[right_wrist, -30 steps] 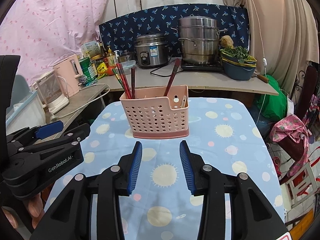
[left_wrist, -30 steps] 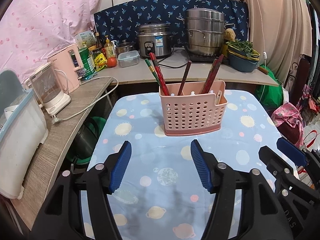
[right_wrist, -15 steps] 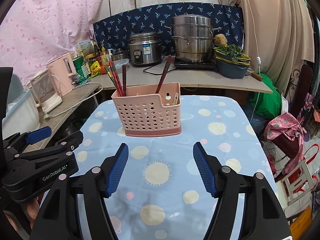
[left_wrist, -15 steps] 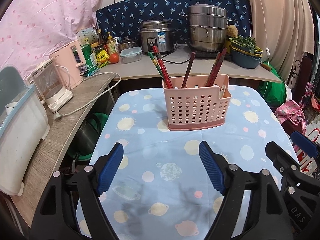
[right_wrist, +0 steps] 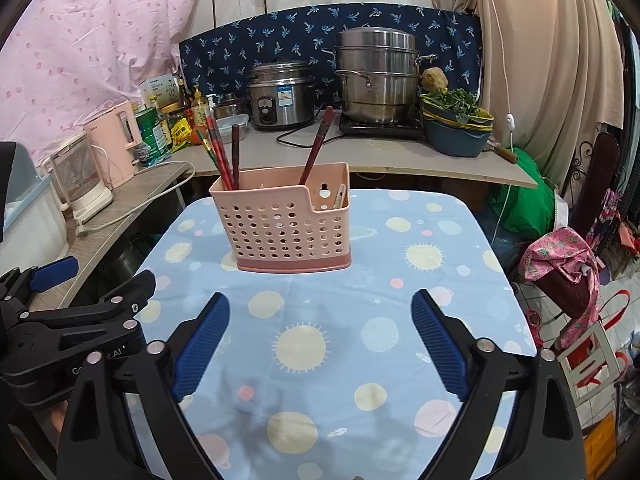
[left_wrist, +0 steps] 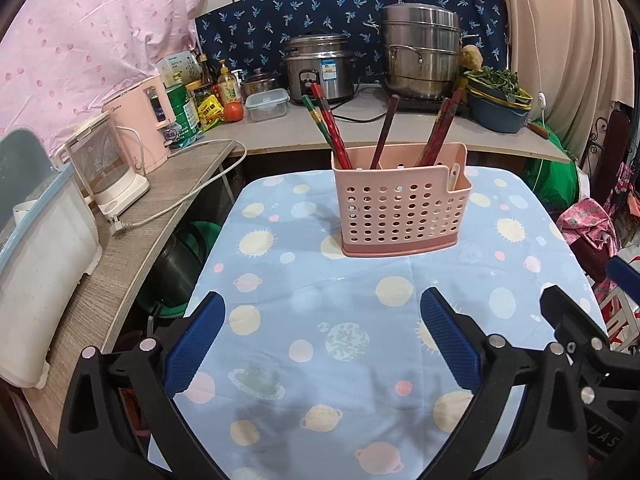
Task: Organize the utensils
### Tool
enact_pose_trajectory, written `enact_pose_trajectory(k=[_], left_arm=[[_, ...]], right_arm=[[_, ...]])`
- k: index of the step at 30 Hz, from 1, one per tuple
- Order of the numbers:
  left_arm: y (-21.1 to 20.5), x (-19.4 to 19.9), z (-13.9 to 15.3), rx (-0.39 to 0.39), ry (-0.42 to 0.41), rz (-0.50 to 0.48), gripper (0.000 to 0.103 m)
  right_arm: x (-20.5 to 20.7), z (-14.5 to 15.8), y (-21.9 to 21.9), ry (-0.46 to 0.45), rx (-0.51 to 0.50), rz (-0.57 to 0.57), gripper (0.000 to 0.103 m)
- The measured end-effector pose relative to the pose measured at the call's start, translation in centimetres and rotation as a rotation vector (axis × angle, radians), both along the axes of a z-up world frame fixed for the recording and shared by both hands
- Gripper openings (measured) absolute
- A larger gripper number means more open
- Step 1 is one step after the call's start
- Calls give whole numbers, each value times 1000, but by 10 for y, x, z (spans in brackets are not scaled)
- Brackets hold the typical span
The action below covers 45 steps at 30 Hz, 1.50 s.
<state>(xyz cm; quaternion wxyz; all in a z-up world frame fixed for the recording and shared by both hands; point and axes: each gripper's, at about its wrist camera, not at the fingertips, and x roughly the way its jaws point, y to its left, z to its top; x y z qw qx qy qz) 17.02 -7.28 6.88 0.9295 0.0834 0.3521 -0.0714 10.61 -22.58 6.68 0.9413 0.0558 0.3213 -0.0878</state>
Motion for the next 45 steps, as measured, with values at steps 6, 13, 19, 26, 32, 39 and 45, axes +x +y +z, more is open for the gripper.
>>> enact_pose_trajectory(k=[6, 13, 19, 26, 32, 39, 45], left_arm=[[0, 1, -5, 6, 6, 11, 96], [-2, 1, -5, 16, -2, 16, 96], [-2, 1, -5, 19, -3, 15, 96], [-2, 1, -6, 20, -3, 19, 96], [-2, 3, -10, 24, 15, 34, 96], [-1, 4, -12, 21, 16, 39, 96], [-1, 5, -13, 10, 16, 52, 96]], right_arm=[[2, -3, -5, 10, -6, -23, 97], [4, -7, -10, 24, 6, -36, 97], [5, -10, -11, 33, 6, -41, 97], [5, -13, -12, 43, 5, -45, 97], [6, -15, -11, 52, 7, -43, 97], [8, -18, -13, 61, 11, -46, 97], [9, -20, -13, 66, 12, -47, 97]])
